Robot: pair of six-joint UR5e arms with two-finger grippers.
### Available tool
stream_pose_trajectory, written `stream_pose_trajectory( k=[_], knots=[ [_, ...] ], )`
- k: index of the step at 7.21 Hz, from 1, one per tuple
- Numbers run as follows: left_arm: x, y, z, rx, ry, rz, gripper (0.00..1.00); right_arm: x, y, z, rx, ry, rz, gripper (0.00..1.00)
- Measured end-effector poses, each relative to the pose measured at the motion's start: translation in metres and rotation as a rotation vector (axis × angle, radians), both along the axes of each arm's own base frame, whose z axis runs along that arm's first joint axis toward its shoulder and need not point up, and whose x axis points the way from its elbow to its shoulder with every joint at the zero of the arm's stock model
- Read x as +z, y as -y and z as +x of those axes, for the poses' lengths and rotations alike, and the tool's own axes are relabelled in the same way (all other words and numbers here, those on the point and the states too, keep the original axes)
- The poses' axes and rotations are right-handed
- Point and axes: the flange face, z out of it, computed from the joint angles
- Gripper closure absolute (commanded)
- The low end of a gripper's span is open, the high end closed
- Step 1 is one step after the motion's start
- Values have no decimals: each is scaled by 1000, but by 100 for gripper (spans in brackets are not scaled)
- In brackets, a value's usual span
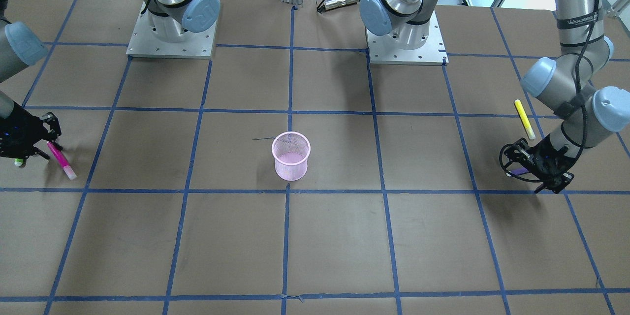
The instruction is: Insert purple and pink pens into pink cup
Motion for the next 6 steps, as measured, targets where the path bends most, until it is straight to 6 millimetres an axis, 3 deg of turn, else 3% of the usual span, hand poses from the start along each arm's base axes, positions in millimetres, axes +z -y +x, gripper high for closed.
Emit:
stream_pose_trajectory(
  k=[2,3,5,6],
  knots=[
    [-3,0,-1,5,-4,1,53,4,-2,0,-1,-6,7,100],
    [-3,0,-2,8,-4,1,65,15,-1,0,-5,-24,2,100],
    [-2,1,-4,8,-4,1,88,64,8,19,-23,-61,-1,100],
    [-2,1,-4,8,-3,0,94,96,23,44,-20,-78,10,100]
  ],
)
